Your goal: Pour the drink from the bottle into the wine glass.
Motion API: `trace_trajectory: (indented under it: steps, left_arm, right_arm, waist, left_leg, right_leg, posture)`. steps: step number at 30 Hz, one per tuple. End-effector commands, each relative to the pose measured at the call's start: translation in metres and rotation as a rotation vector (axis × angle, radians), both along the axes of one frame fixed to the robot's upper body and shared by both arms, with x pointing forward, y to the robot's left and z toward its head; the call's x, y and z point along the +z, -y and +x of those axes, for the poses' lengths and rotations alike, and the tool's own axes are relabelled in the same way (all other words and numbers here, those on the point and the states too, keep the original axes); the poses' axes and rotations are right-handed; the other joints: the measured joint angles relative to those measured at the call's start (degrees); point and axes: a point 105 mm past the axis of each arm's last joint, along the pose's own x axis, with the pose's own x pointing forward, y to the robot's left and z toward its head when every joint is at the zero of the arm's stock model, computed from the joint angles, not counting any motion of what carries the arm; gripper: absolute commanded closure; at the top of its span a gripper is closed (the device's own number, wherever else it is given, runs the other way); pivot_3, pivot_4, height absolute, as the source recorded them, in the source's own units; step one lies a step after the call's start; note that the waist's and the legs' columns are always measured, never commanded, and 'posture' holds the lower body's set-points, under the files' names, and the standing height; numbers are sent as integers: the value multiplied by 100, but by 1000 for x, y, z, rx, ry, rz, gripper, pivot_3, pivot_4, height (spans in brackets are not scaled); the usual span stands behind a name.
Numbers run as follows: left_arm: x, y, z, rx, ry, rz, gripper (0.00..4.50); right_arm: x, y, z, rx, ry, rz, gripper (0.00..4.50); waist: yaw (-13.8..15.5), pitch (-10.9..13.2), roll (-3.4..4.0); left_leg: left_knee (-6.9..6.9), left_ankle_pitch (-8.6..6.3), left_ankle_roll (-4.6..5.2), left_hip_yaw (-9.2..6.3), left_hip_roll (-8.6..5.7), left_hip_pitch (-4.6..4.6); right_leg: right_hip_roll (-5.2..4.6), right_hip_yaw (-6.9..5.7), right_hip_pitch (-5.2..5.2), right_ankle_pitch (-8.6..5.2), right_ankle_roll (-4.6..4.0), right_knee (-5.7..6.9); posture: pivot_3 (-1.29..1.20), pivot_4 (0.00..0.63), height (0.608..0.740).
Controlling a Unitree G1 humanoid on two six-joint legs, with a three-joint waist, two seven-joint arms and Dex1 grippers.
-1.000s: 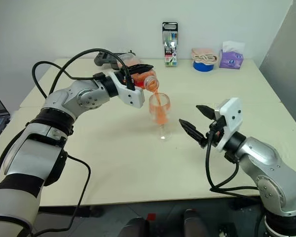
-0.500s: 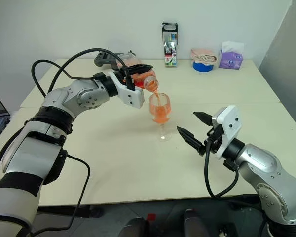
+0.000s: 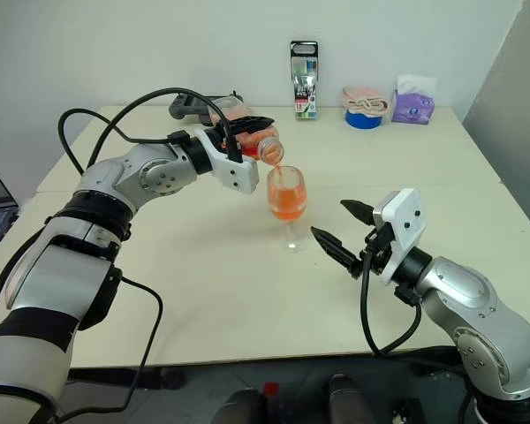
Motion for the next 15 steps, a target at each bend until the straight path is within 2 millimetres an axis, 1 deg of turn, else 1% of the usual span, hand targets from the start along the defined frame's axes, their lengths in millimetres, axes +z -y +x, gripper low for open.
trace_trajectory:
  steps: [1,12,14,15]
  left_arm:
    - [27,4,-5,-30,65,-58,2843]
    - [26,6,-5,-35,50,-72,2843]
    - [29,4,-2,-25,-9,-172,2843]
    - [31,2,1,-15,-51,-243,2844]
  right_arm:
    - [11,-1,0,2,54,4,710]
    - [12,-5,2,17,59,6,710]
    - [15,-5,2,16,67,7,710]
    - [21,-5,3,19,76,32,710]
  waist:
    - [1,0,0]
    - [3,0,0]
    - [7,0,0]
    - [7,0,0]
  left_leg:
    - [2,0,0,0,0,-1]
    - [21,-2,3,0,0,-11]
    - [21,-2,3,-1,0,-13]
    - [23,-2,3,-1,-1,-14]
  right_leg:
    - [0,0,0,0,0,0]
    - [0,0,0,2,3,0]
    - [0,-1,0,2,3,-1]
    - [0,-1,0,2,3,0]
  posture:
    - [0,150,740]
    - [0,150,740]
    - [0,150,740]
    - [0,150,740]
